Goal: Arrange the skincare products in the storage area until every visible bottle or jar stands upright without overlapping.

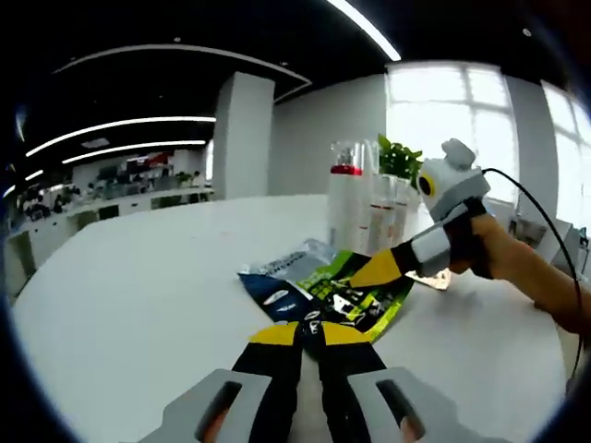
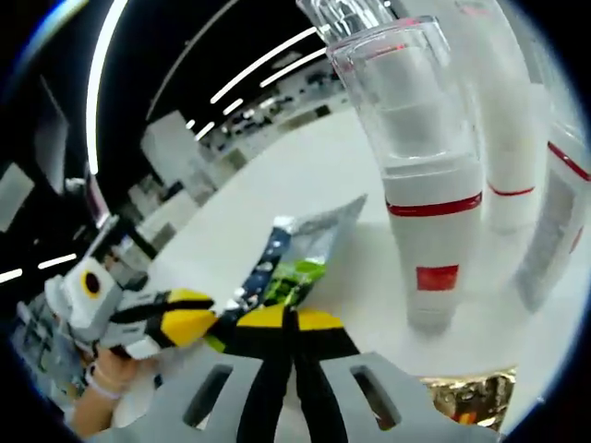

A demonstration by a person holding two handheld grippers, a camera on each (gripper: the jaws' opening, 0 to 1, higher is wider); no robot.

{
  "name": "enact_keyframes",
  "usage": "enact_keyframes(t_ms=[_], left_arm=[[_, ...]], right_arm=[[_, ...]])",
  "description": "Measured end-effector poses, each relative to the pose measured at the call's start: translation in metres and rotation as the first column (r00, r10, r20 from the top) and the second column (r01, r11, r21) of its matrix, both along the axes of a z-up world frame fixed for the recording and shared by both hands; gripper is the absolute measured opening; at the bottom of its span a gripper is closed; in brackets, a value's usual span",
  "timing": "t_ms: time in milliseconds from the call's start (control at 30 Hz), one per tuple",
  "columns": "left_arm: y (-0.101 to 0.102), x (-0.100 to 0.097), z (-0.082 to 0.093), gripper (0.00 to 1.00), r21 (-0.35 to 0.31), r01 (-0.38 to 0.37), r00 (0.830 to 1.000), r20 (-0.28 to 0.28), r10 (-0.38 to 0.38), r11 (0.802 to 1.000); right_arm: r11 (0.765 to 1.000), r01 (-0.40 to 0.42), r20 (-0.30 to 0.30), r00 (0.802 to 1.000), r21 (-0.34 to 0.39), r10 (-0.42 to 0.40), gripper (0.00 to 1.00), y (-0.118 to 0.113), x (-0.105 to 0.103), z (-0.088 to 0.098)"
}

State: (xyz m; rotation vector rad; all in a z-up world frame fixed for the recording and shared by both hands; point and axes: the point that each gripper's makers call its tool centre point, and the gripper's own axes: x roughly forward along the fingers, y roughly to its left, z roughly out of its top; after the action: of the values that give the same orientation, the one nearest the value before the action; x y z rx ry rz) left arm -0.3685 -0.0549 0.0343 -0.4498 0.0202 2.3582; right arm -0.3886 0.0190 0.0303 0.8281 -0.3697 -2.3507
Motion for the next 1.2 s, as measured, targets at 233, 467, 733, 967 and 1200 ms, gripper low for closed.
enact_keyframes(t_ms=[233,467,733,967,1200], left_arm=[[0.005,0.009,-0.011,0.01,-0.038,0.032,0.998,0.053,-0.03,0.999],[0.012,0.024,-0.012,0.01,-0.036,0.053,0.998,0.047,-0.051,0.998],[0.012,0.022,-0.012,0.01,-0.04,0.06,0.998,0.039,-0.058,0.997],[0.013,0.023,-0.013,0.01,-0.033,0.059,0.997,0.044,-0.057,0.998],[0.011,0.018,-0.013,0.01,-0.039,0.05,0.998,0.036,-0.049,0.998]], right_arm=[[1.0,-0.003,-0.01,1.0,0.017,0.003,0.01,0.001,-0.001,0.001],[0.994,0.015,-0.071,0.997,0.105,-0.007,0.07,0.007,-0.005,0.002],[0.988,0.033,-0.113,0.993,0.152,-0.016,0.08,0.012,-0.007,0.006],[0.98,0.06,-0.156,0.987,0.191,-0.03,0.08,0.017,-0.011,0.012],[0.967,0.102,-0.216,0.975,0.234,-0.05,0.05,0.025,-0.013,0.02]])
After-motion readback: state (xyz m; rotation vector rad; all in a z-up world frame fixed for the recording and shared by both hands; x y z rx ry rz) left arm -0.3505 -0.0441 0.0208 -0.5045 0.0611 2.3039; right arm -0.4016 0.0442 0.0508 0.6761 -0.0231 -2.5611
